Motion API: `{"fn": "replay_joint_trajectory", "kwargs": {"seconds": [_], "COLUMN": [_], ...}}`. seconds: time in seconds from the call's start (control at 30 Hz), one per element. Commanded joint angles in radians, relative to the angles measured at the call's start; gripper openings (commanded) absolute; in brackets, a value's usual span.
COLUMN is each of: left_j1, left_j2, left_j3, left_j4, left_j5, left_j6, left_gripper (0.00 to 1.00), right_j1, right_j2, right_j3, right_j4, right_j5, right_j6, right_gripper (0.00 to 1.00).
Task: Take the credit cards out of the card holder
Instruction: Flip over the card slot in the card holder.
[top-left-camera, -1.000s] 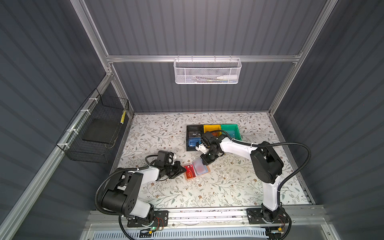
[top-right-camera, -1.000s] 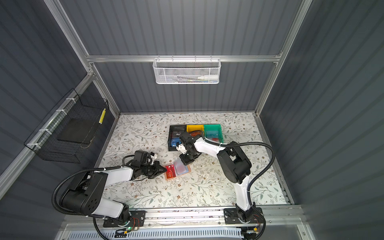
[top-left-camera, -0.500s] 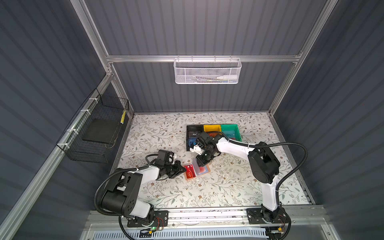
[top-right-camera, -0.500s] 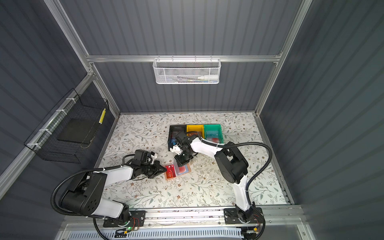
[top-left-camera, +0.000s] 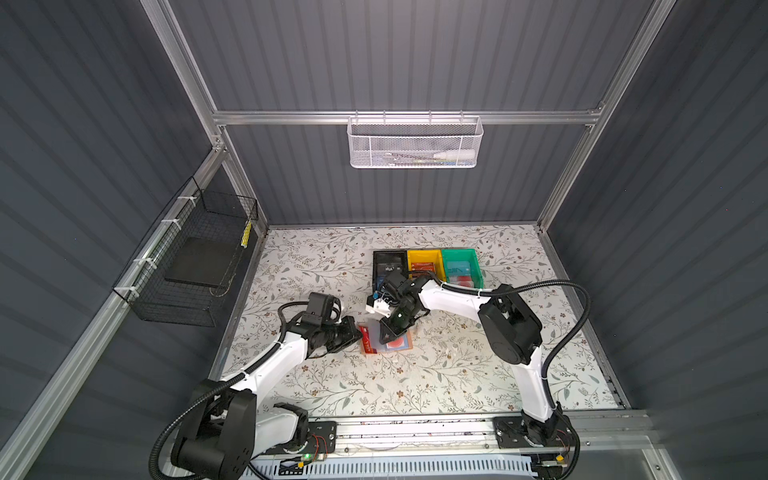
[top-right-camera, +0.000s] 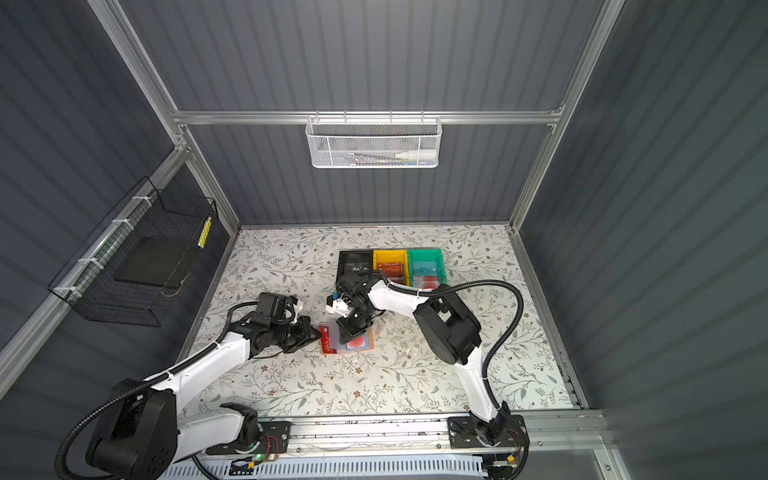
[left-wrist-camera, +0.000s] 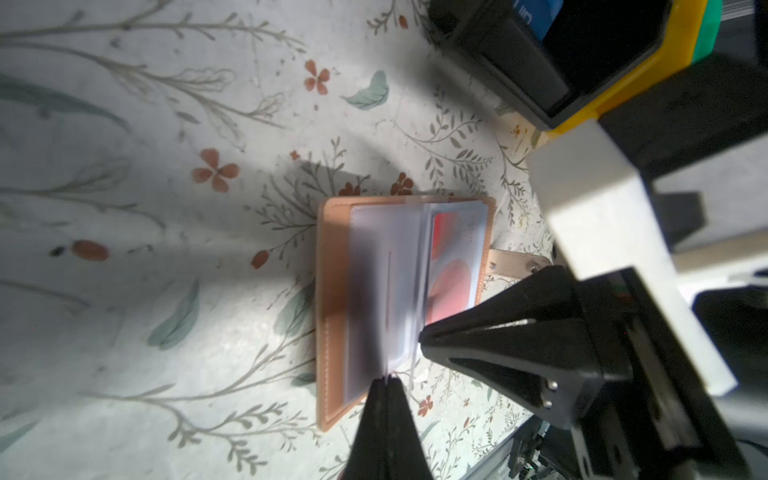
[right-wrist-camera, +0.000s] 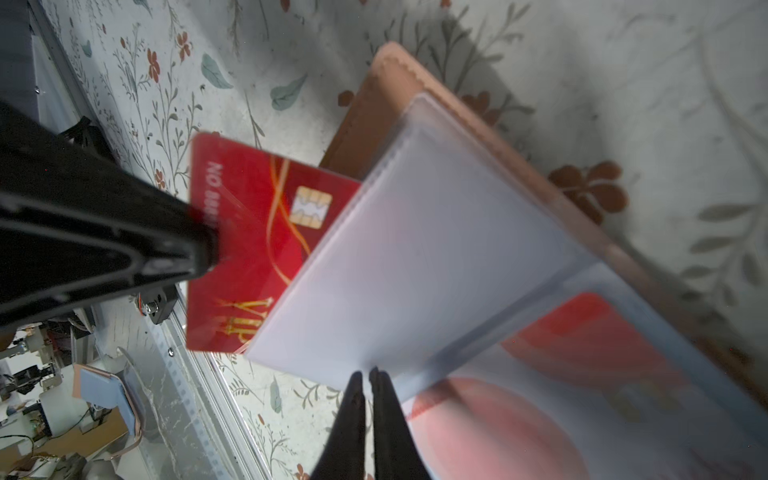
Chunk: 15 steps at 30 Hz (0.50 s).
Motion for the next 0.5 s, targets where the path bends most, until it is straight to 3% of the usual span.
{"fn": "replay_joint_trajectory", "kwargs": {"seconds": [0.0, 0.27, 0.47], "left_j1": [0.006, 0.007, 0.006], "left_j2": [-0.055, -0.181, -0.186], "left_j3": [0.028, 0.116, 0.082], "left_j4": [-0.116, -0.238, -0.094], "left_j5": [-0.052, -0.071, 0.017], "left_j6": [0.026, 0.019, -0.046], "left_gripper": [0.02, 0.04, 0.04], "right_j1": [0.004, 0.006, 0.002], "right_j2": [0.010, 0.054, 0.003], "right_j3": [0.033, 0.067, 0.060], "right_j4": [-0.006, -0.037, -0.056], "right_j5": [-0.032, 0.001, 0.027], "right_j6": [0.020, 0.050, 0.028], "right_gripper": [0.11, 0.13, 0.19]}}
